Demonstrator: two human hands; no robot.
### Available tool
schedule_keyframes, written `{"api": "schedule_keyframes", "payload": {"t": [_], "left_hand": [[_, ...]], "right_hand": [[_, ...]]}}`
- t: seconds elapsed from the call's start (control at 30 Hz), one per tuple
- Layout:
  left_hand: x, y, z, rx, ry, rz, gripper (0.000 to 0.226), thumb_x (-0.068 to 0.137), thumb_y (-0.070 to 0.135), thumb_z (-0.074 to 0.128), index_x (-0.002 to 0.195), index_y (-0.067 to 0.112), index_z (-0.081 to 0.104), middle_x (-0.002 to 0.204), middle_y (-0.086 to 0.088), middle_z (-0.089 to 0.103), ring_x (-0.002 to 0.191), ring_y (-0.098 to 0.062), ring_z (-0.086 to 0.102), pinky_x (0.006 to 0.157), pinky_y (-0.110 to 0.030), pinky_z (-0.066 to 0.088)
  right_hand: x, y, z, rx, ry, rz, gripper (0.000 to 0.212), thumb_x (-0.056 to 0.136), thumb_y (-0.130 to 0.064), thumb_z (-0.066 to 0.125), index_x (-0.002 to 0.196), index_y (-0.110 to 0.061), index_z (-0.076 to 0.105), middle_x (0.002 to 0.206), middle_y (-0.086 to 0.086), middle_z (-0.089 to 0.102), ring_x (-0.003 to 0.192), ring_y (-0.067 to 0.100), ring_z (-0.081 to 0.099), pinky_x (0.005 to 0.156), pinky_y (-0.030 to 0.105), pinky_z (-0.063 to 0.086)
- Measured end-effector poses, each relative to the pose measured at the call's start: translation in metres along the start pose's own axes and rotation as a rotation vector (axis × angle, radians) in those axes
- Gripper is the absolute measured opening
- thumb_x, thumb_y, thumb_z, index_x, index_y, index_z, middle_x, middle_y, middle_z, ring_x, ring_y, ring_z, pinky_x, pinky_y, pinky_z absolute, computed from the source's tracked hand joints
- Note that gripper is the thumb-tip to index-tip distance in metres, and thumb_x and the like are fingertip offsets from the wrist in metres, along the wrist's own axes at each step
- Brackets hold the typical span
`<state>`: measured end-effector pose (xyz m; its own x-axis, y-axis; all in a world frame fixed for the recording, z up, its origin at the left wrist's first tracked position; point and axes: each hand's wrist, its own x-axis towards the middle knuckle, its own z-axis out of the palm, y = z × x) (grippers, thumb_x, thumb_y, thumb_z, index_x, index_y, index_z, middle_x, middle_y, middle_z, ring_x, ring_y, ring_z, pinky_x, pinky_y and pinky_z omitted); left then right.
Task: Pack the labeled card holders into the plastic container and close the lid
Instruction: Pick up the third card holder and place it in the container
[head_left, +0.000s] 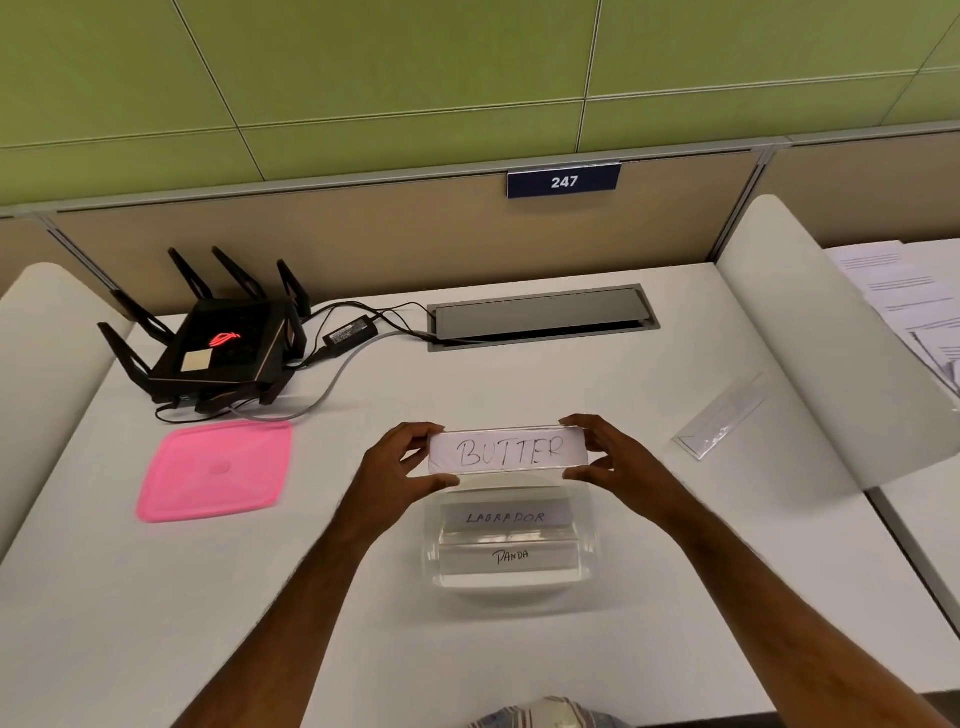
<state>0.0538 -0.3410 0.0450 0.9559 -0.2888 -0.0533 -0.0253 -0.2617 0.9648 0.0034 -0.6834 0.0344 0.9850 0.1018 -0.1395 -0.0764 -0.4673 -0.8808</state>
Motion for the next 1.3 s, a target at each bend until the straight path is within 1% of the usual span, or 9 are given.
{"api": "schedule_keyframes", "payload": {"t": [0.4,0.53,0.67,0.8,0.87,1.0,1.1,1.17,1.3], "left_hand": [[-0.001,-0.012,0.002,0.043,-0.021,-0.005,0.064,0.064,0.013,0.097,0.118,0.027,0.065,0.123,0.010,0.068,0.123,-0.013,0.063,0.103,-0.024,0.053],[-0.001,-0.016,0.003,0.237,-0.095,-0.004,0.063,0.068,0.022,0.095,0.116,0.037,0.057,0.121,0.021,0.064,0.122,-0.002,0.059,0.101,-0.018,0.052],[-0.004,-0.018,0.007,0.521,-0.171,0.017,0.062,0.072,0.036,0.090,0.116,0.045,0.047,0.119,0.028,0.059,0.116,-0.004,0.054,0.086,-0.019,0.055],[-0.007,-0.020,0.014,0.760,-0.150,0.166,0.065,0.073,0.042,0.089,0.127,0.043,0.051,0.123,0.028,0.057,0.115,-0.005,0.051,0.100,-0.023,0.026],[-0.007,-0.022,0.017,0.839,-0.139,0.253,0.059,0.071,0.042,0.089,0.121,0.036,0.059,0.120,0.024,0.060,0.110,-0.003,0.056,0.100,-0.026,0.021],[-0.008,-0.022,0.024,0.890,-0.131,0.240,0.037,0.076,0.037,0.088,0.105,0.028,0.066,0.107,0.018,0.064,0.098,-0.017,0.052,0.096,-0.033,0.031],[-0.008,-0.021,0.027,0.920,-0.155,0.195,0.032,0.081,0.034,0.084,0.108,0.025,0.069,0.108,0.016,0.066,0.098,-0.020,0.034,0.087,-0.028,0.034],[-0.007,-0.020,0.030,0.962,-0.183,0.175,0.031,0.083,0.034,0.082,0.110,0.024,0.070,0.110,0.015,0.067,0.100,-0.020,0.032,0.085,-0.026,0.035],[-0.006,-0.021,0.037,1.014,-0.227,0.144,0.024,0.086,0.030,0.080,0.106,0.020,0.070,0.107,0.011,0.069,0.100,-0.023,0.038,0.084,-0.026,0.037]], "right_hand": [[-0.003,-0.001,0.000,0.000,-0.055,0.024,0.051,0.090,-0.038,0.075,0.132,-0.047,0.049,0.132,-0.019,0.059,0.117,0.001,0.061,0.087,0.020,0.056],[-0.006,0.004,0.004,-0.039,-0.029,0.000,0.050,0.087,-0.036,0.078,0.125,-0.052,0.050,0.133,-0.023,0.057,0.120,-0.006,0.057,0.088,0.018,0.055],[-0.008,0.013,0.008,-0.177,-0.050,-0.028,0.049,0.087,-0.034,0.079,0.127,-0.042,0.052,0.130,-0.030,0.052,0.115,-0.003,0.057,0.089,0.019,0.053],[-0.010,0.016,0.010,-0.319,-0.045,-0.080,0.045,0.089,-0.037,0.076,0.128,-0.035,0.055,0.126,-0.024,0.054,0.109,-0.007,0.054,0.087,0.016,0.050],[-0.012,0.016,0.012,-0.408,-0.028,-0.141,0.041,0.090,-0.037,0.074,0.127,-0.030,0.059,0.124,-0.016,0.058,0.106,-0.005,0.052,0.091,0.016,0.042],[-0.012,0.011,0.018,-0.622,0.019,-0.240,0.032,0.089,-0.031,0.076,0.119,-0.021,0.069,0.112,-0.005,0.068,0.097,0.018,0.063,0.095,0.039,0.044],[-0.008,0.014,0.023,-0.743,-0.029,-0.222,0.033,0.092,-0.034,0.072,0.122,-0.022,0.069,0.118,-0.005,0.068,0.109,0.018,0.063,0.109,0.037,0.032],[-0.007,0.019,0.026,-0.839,-0.074,-0.224,0.034,0.096,-0.036,0.066,0.128,-0.024,0.067,0.125,-0.007,0.066,0.117,0.016,0.060,0.114,0.035,0.025],[-0.006,0.024,0.036,-0.998,-0.093,-0.268,0.025,0.096,-0.025,0.063,0.119,-0.023,0.072,0.114,-0.004,0.070,0.108,0.020,0.066,0.108,0.041,0.027]]}}
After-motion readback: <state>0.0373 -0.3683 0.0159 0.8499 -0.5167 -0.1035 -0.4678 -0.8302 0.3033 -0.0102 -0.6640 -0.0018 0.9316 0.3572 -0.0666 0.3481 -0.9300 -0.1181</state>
